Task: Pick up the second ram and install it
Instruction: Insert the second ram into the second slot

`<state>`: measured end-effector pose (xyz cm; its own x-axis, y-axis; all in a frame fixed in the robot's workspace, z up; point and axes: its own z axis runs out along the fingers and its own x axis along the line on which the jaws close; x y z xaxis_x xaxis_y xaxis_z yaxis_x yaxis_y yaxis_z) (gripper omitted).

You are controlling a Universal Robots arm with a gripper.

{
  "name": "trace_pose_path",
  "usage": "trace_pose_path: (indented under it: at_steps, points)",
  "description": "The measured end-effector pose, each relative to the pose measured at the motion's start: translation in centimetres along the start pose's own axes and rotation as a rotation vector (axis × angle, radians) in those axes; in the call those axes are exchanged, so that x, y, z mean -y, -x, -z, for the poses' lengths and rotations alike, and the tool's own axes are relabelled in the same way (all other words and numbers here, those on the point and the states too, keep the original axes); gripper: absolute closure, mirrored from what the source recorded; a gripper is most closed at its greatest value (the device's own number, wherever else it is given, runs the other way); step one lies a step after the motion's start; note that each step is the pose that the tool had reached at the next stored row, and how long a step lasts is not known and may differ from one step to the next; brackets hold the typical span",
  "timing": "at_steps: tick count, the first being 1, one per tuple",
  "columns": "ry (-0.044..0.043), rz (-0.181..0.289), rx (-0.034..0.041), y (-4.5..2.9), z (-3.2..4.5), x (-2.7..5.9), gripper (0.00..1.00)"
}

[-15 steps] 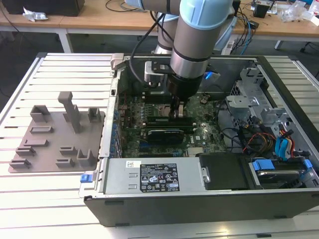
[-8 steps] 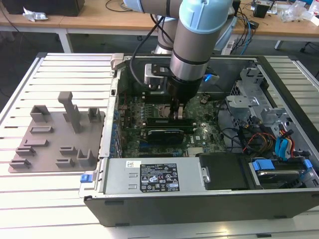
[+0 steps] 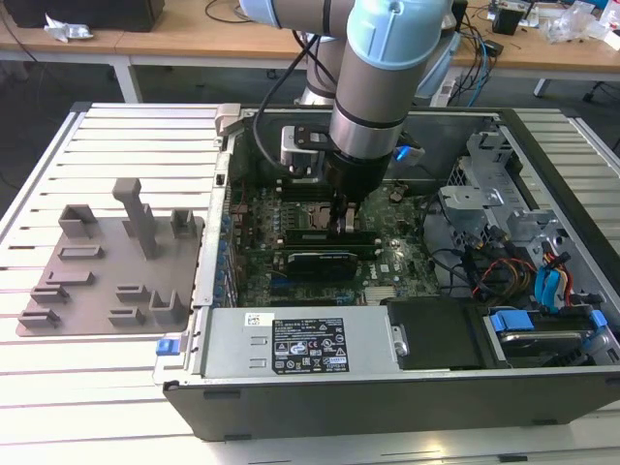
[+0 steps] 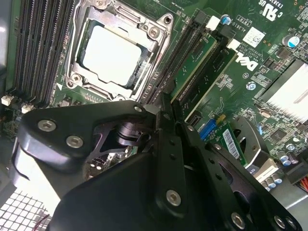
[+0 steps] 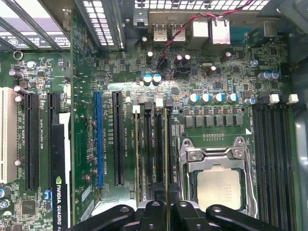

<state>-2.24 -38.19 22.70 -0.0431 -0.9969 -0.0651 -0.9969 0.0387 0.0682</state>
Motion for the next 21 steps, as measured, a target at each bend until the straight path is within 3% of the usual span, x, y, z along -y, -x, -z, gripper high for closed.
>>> trace_pose_path:
  at_steps: [3,5,6,7,13,21]
  points:
    - [-0.0001,0.0,-0.0008,0.0,0.0,0.0,0.87]
    - [-0.0007,-0.001,-0.0117,0.03,0.3,-0.02,0.87]
    - [-0.0011,-0.002,-0.0229,0.03,0.4,-0.03,0.87]
    - [-0.001,-0.002,-0.0288,0.03,0.4,-0.02,0.87]
    - [0.0008,0.025,-0.031,0.2,0.38,0.03,0.87]
    - [0.0009,0.026,-0.0285,0.27,0.18,0.05,0.87]
